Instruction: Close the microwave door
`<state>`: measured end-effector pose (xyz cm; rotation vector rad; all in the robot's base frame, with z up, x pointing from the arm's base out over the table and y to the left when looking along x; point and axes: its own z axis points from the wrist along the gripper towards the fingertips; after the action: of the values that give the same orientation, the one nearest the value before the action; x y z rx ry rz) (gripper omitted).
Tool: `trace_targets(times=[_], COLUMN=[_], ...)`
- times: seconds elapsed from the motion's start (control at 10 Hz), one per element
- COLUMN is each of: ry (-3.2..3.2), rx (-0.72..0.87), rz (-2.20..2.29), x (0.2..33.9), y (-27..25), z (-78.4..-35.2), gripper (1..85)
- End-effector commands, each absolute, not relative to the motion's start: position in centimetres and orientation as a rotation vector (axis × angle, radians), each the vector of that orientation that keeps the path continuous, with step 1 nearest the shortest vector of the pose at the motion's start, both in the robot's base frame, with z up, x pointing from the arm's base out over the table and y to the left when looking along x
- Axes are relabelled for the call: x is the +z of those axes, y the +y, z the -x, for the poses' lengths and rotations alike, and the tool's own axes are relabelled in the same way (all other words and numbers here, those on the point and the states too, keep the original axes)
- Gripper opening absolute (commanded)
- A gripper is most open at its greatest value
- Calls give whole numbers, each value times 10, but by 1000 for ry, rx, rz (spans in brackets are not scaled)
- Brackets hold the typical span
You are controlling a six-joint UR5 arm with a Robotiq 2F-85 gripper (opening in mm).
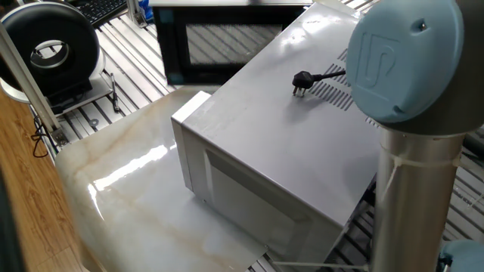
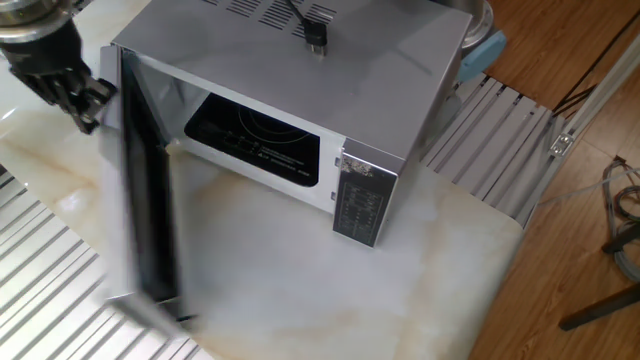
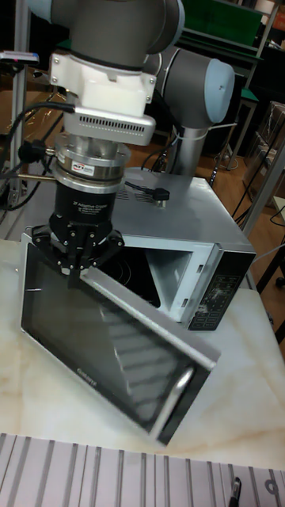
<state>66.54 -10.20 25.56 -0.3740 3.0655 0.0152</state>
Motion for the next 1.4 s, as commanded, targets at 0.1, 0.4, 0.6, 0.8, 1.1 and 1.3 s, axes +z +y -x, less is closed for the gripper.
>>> trace_targets(times=[0.1, 0.4, 0.6, 0.8, 1.1, 1.3], ry=[3086, 3081, 3073, 3061, 3012, 3020], rx=[21, 17, 4, 49, 65, 55], rz=[298, 214, 153, 103, 12, -10], x=[260, 259, 256, 251, 234, 232], y=[-82, -57, -40, -20, 6, 7], z=[-659, -651, -644, -636, -631, -623], gripper=[10, 10, 10, 10, 10, 10])
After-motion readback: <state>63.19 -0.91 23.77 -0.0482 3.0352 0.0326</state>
